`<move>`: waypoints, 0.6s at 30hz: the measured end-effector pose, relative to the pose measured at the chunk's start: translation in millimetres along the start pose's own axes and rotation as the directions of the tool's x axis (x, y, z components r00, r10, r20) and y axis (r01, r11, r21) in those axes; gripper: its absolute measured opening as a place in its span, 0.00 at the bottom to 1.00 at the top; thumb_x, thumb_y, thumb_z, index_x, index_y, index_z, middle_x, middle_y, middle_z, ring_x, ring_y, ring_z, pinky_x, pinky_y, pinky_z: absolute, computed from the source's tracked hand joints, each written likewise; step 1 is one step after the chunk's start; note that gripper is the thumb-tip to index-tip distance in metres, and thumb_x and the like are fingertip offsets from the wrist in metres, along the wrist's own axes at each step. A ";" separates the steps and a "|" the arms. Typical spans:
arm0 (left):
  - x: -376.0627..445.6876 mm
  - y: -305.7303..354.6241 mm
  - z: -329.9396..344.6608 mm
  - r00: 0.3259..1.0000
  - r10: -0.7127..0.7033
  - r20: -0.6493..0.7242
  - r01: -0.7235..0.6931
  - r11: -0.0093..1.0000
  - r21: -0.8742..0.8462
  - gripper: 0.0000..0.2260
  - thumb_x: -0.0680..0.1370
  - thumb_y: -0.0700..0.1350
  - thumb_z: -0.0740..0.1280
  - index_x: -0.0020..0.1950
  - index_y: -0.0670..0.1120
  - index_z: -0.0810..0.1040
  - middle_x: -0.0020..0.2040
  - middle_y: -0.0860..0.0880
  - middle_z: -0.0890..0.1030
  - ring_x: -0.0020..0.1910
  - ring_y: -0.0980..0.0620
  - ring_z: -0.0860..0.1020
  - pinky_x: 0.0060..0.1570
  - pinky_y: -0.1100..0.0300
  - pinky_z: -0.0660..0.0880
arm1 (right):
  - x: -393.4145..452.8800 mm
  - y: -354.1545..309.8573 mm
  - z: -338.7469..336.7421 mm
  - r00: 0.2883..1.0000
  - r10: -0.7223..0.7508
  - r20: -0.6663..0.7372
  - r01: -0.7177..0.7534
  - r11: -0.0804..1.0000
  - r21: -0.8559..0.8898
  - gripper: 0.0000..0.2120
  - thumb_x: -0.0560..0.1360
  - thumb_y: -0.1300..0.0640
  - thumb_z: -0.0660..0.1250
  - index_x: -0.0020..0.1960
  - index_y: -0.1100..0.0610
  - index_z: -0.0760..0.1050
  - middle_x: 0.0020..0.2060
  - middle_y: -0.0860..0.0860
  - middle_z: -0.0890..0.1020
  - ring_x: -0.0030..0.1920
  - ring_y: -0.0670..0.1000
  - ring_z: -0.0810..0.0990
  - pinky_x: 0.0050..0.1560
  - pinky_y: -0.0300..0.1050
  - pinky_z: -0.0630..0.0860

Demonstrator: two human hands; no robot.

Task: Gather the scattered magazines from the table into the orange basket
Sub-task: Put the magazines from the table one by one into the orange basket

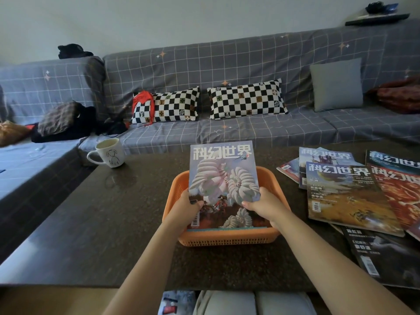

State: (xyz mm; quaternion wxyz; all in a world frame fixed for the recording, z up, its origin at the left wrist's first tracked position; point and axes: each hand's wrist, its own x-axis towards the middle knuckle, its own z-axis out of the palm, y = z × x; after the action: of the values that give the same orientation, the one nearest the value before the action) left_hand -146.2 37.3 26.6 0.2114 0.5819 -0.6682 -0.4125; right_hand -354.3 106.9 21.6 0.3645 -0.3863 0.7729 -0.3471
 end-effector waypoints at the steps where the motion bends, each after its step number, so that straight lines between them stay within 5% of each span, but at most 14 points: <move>1: -0.5 0.7 0.6 1.000 0.006 -0.001 -0.006 1.000 -0.007 0.20 0.79 0.48 0.64 0.71 0.50 0.66 0.54 0.52 0.79 0.49 0.53 0.79 0.42 0.59 0.76 | -0.2 0.0 -0.5 1.000 0.001 -0.001 -0.001 1.000 0.000 0.25 0.71 0.50 0.71 0.65 0.52 0.66 0.54 0.48 0.76 0.46 0.46 0.73 0.38 0.42 0.68; 3: -1.6 2.6 1.2 1.000 0.013 -0.001 -0.013 0.999 -0.029 0.21 0.80 0.47 0.64 0.72 0.50 0.65 0.57 0.51 0.79 0.51 0.51 0.79 0.48 0.56 0.77 | -0.6 -0.7 -1.2 1.000 0.004 0.004 -0.004 1.000 0.007 0.25 0.71 0.51 0.71 0.65 0.53 0.66 0.57 0.49 0.76 0.49 0.48 0.74 0.43 0.43 0.69; 7: -15.8 9.2 2.7 0.992 0.096 -0.077 -0.096 0.995 0.005 0.30 0.79 0.46 0.64 0.77 0.47 0.53 0.51 0.55 0.77 0.46 0.56 0.79 0.40 0.59 0.79 | -8.4 -3.5 -2.4 0.997 -0.064 -0.049 0.063 0.998 -0.013 0.28 0.73 0.50 0.69 0.69 0.53 0.64 0.63 0.51 0.74 0.57 0.51 0.75 0.48 0.43 0.70; 8: -20.6 10.9 5.8 0.982 0.156 -0.109 -0.154 0.988 0.023 0.30 0.79 0.45 0.64 0.77 0.47 0.52 0.58 0.53 0.77 0.55 0.53 0.79 0.48 0.55 0.80 | -11.8 -3.9 -4.2 0.991 -0.105 -0.083 0.103 0.994 -0.029 0.30 0.73 0.49 0.68 0.71 0.53 0.62 0.65 0.51 0.73 0.60 0.52 0.74 0.49 0.43 0.70; 10: -29.7 18.8 14.7 0.955 0.263 -0.139 -0.257 0.965 0.060 0.32 0.79 0.42 0.63 0.79 0.48 0.50 0.77 0.46 0.59 0.75 0.45 0.60 0.70 0.47 0.66 | -19.2 -4.0 -10.9 0.972 -0.191 -0.138 0.192 0.981 -0.009 0.30 0.74 0.49 0.68 0.72 0.52 0.61 0.68 0.51 0.71 0.63 0.52 0.73 0.49 0.42 0.72; 12: -36.4 31.0 26.9 0.919 0.367 -0.144 -0.361 0.930 0.063 0.29 0.80 0.41 0.62 0.78 0.47 0.53 0.80 0.46 0.51 0.78 0.45 0.50 0.74 0.45 0.58 | -25.8 -2.3 -22.2 0.952 -0.245 -0.182 0.258 0.965 0.050 0.30 0.74 0.51 0.68 0.72 0.53 0.62 0.69 0.51 0.70 0.66 0.52 0.71 0.55 0.44 0.72; 16: -44.9 65.9 62.7 0.883 0.459 -0.099 -0.464 0.885 -0.028 0.22 0.80 0.41 0.62 0.73 0.51 0.65 0.74 0.52 0.64 0.73 0.58 0.60 0.69 0.50 0.66 | -37.4 8.9 -54.3 0.919 -0.274 -0.282 0.308 0.948 0.082 0.24 0.74 0.52 0.67 0.68 0.52 0.68 0.65 0.50 0.75 0.62 0.48 0.74 0.56 0.43 0.70; 18: -42.6 83.3 86.1 0.881 0.468 -0.071 -0.473 0.877 -0.087 0.16 0.80 0.40 0.61 0.66 0.55 0.71 0.59 0.60 0.74 0.57 0.71 0.71 0.56 0.62 0.74 | -40.2 19.6 -72.7 0.907 -0.262 -0.328 0.308 0.947 0.095 0.21 0.75 0.52 0.67 0.66 0.52 0.70 0.61 0.49 0.77 0.56 0.46 0.76 0.51 0.39 0.70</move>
State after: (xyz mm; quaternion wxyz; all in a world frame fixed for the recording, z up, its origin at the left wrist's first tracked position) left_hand -252.2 102.6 52.4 0.3508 0.4003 -0.7623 -0.3682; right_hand -403.9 168.7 53.2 0.2103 -0.4082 0.7284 -0.5085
